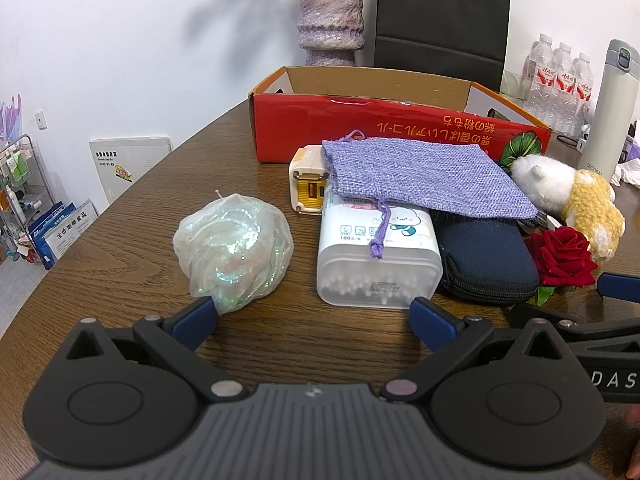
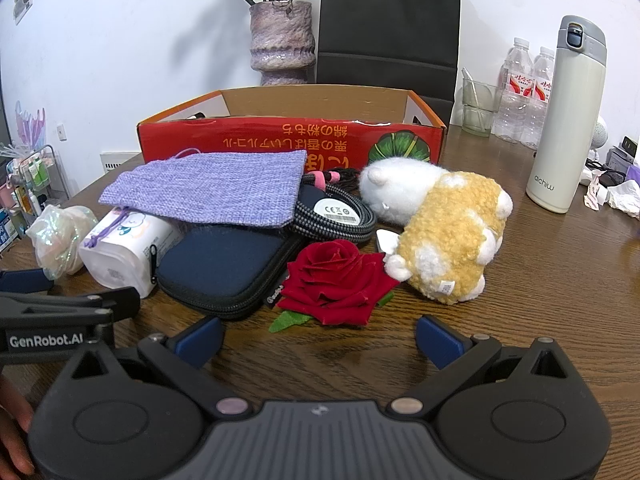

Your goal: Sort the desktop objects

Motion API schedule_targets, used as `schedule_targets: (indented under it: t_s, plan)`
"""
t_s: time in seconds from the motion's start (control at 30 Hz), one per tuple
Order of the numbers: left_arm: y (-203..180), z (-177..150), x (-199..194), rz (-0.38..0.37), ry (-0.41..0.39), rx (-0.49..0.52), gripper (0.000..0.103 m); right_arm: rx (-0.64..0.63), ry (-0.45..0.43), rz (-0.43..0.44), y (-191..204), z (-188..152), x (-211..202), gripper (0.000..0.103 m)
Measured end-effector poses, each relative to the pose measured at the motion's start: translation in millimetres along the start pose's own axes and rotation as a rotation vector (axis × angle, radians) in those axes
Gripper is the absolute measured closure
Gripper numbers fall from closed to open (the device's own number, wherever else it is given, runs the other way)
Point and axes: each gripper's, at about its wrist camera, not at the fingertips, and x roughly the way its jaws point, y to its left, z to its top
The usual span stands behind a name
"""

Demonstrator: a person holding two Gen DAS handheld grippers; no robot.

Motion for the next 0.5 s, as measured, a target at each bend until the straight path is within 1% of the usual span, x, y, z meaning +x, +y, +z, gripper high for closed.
schedule_targets:
  t_s: [0.5]
  plan:
    - [0.7,-1.0,-0.7,0.003,0.000,-0.002,0.000,0.000,0.000,-0.001,-0.3,-0.2,0.9,0.000]
